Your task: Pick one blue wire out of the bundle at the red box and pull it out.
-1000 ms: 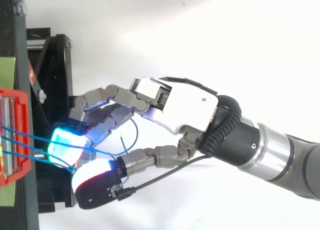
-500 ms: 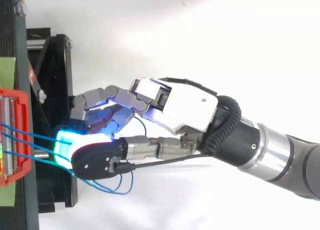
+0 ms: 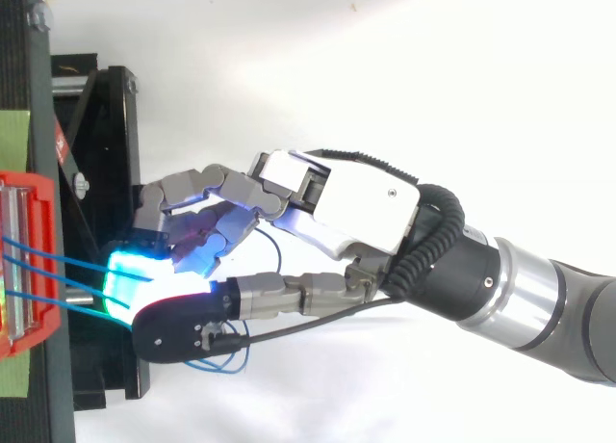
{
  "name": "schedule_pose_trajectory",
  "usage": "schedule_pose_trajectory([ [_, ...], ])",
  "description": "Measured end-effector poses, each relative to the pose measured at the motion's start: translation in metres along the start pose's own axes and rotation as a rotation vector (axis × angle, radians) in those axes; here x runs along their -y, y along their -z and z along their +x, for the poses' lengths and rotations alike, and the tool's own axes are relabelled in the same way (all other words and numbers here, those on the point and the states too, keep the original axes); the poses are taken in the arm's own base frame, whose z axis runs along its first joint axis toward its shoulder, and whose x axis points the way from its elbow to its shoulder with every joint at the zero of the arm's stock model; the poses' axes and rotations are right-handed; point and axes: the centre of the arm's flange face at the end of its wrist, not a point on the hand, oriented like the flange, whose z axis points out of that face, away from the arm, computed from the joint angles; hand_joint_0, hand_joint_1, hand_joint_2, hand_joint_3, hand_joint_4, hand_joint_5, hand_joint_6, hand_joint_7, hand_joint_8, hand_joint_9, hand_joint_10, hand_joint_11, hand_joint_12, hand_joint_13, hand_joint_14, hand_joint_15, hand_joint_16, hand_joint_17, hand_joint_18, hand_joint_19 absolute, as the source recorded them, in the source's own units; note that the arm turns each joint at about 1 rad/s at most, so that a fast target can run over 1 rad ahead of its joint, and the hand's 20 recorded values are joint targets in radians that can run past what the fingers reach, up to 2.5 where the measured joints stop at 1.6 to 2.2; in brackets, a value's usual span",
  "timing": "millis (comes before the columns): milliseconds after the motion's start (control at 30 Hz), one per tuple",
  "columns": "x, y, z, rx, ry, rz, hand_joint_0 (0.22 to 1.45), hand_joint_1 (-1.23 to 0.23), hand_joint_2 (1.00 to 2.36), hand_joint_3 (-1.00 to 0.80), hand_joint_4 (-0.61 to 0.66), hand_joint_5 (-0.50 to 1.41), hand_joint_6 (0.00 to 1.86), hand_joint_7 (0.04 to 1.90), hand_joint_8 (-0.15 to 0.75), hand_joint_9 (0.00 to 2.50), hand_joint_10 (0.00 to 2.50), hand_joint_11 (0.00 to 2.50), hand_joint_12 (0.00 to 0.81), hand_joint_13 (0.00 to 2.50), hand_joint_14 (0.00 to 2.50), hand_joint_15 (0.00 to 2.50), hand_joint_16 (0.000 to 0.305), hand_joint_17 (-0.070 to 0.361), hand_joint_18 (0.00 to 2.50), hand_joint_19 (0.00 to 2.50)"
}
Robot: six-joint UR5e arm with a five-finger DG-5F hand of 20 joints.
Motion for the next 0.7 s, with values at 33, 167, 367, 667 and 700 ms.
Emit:
schedule_pose_trajectory([
  [33,0.0000,0.0001,0.0001,0.000,0.000,0.000,0.60,-0.79,1.01,-0.21,0.19,-0.12,0.81,1.05,0.274,1.16,0.02,0.77,0.376,0.67,0.02,0.41,0.047,0.106,0.75,0.58],
  [167,0.0000,-0.0001,-0.0001,0.000,0.003,0.000,0.55,-0.68,1.01,-0.36,0.19,-0.11,0.80,1.06,0.254,1.18,0.02,0.77,0.353,0.66,0.02,0.42,0.043,0.098,0.71,0.63],
  [367,0.0000,0.0000,0.0001,-0.001,0.008,0.000,0.61,-0.47,1.01,-0.32,0.19,-0.06,0.70,1.18,0.240,1.24,0.02,0.69,0.358,0.71,0.02,0.42,0.045,0.101,0.75,0.64],
  [667,0.0002,0.0002,-0.0001,-0.001,0.008,0.002,0.63,-0.63,1.01,-0.16,0.23,-0.05,0.66,1.19,0.283,1.27,0.02,0.69,0.391,0.75,0.01,0.40,0.051,0.116,0.83,0.58],
  [700,0.0002,0.0002,-0.0002,-0.001,0.008,0.002,0.63,-0.63,1.01,-0.16,0.22,-0.05,0.66,1.19,0.281,1.27,0.02,0.69,0.390,0.74,0.01,0.40,0.052,0.116,0.83,0.58],
])
